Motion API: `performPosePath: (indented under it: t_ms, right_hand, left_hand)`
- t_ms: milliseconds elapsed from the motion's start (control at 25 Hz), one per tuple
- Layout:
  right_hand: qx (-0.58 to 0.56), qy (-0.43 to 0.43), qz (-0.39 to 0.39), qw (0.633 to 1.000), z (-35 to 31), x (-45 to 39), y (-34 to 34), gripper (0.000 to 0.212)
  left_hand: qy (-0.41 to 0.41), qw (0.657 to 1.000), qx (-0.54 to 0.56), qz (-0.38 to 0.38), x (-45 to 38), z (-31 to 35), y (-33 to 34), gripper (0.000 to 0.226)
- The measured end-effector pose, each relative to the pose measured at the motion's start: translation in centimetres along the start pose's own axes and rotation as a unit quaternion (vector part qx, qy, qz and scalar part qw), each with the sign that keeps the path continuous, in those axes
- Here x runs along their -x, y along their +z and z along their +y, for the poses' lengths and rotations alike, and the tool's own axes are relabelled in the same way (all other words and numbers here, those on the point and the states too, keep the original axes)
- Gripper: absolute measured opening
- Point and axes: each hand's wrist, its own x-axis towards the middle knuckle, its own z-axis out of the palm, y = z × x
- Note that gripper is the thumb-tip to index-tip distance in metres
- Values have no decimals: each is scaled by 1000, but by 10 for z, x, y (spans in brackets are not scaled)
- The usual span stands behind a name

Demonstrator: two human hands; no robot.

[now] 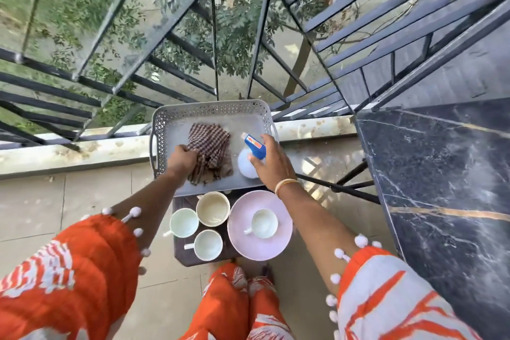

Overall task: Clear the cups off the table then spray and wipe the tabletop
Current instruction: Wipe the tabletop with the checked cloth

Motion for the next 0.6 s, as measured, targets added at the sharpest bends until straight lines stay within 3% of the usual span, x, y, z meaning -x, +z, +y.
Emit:
performPosePath:
  t_ms: [80, 160, 240, 280, 360, 400, 480, 520, 600]
  right_hand:
    - [69, -34, 88, 993, -16, 13, -16, 64]
    - [67, -93, 164, 980, -37, 37, -29, 52]
    - [-11, -75, 131, 989, -56, 53, -27, 22]
    - [-64, -34, 76, 995, -67, 62, -29, 9]
    - [-196, 81, -14, 977, -84, 72, -27, 26]
    - [-267, 153, -47, 950, -89, 74, -26, 31]
    - [-432, 283, -91, 852, -97, 86, -36, 37]
    - [-484, 325, -109, 805, -94, 91, -39, 45]
    - [-547, 345, -111, 754, -82, 105, -43, 57]
  left_hand:
    - [-2, 991, 132, -4, 21, 21, -12, 17]
    - [-8, 973, 231, -23, 42, 37, -26, 18]
    - [-27, 951, 302, -67, 60, 49, -41, 16]
    - [-35, 940, 327, -89, 75, 54, -47, 21]
    - [-39, 919, 368, -138, 106, 59, -56, 38]
    - [-40, 911, 372, -172, 118, 60, -60, 39]
    - [-75, 894, 378, -228, 144, 62, -60, 41]
    - [-84, 884, 377, -262, 157, 61, -60, 45]
    - [-81, 879, 334, -331, 188, 57, -57, 42]
